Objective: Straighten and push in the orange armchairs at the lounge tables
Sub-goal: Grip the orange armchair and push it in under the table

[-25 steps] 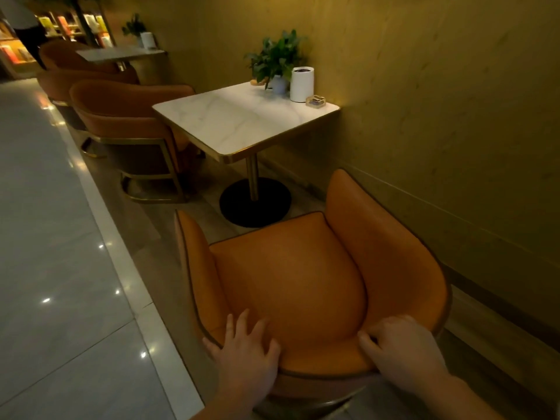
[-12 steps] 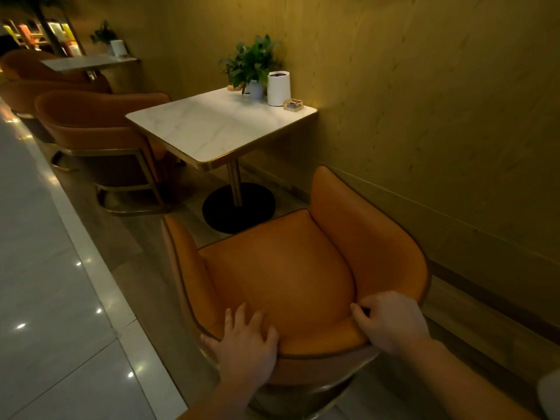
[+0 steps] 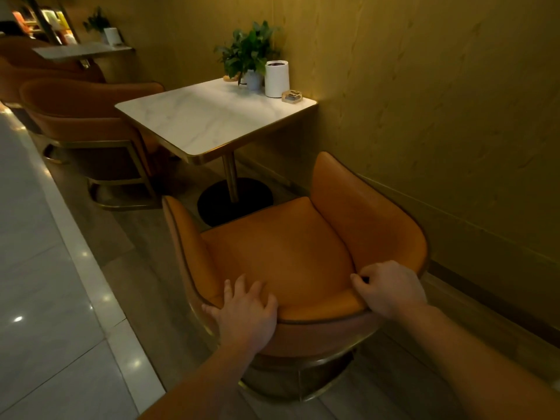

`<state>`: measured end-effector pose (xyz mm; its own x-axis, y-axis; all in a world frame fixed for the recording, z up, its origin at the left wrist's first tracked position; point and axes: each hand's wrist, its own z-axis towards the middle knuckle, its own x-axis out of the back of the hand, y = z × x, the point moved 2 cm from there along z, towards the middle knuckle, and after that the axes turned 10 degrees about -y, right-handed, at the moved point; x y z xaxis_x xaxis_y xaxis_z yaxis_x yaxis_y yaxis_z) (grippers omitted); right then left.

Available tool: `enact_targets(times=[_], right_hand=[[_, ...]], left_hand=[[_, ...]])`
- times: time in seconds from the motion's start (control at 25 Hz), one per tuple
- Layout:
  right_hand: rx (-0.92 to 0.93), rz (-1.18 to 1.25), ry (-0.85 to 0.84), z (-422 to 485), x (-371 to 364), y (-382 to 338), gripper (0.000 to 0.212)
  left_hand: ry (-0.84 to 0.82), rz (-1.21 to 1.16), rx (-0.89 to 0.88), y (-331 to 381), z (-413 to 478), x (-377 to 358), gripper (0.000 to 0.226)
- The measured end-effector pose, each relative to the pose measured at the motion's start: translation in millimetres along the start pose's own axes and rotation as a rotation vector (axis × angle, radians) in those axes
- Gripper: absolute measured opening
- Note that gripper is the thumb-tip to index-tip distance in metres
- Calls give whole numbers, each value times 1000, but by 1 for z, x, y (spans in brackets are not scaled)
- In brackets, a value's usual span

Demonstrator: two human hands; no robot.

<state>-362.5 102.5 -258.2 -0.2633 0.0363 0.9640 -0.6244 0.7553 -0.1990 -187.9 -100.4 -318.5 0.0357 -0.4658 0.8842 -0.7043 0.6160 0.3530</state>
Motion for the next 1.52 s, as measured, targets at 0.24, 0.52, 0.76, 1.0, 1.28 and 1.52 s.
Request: enact_targets(times=[0.24, 0.52, 0.76, 1.0, 1.28, 1.52], right_hand=[[49, 4, 48, 49, 13, 26, 43], [93, 5, 91, 115, 25, 58, 39], [54, 34, 49, 164, 41, 83, 32], [42, 33, 52, 210, 53, 98, 27], [39, 14, 9, 258, 63, 112, 30], [46, 18, -34, 285, 72, 132, 35]], left_hand=[[27, -6, 2, 28, 47, 1, 53], [62, 52, -24, 66, 95, 11, 63], [119, -41, -88, 97, 129, 12, 64], [115, -27, -111, 119, 169, 19, 61], [93, -9, -122, 137, 213, 25, 50], [85, -16, -115, 158, 233, 21, 54]])
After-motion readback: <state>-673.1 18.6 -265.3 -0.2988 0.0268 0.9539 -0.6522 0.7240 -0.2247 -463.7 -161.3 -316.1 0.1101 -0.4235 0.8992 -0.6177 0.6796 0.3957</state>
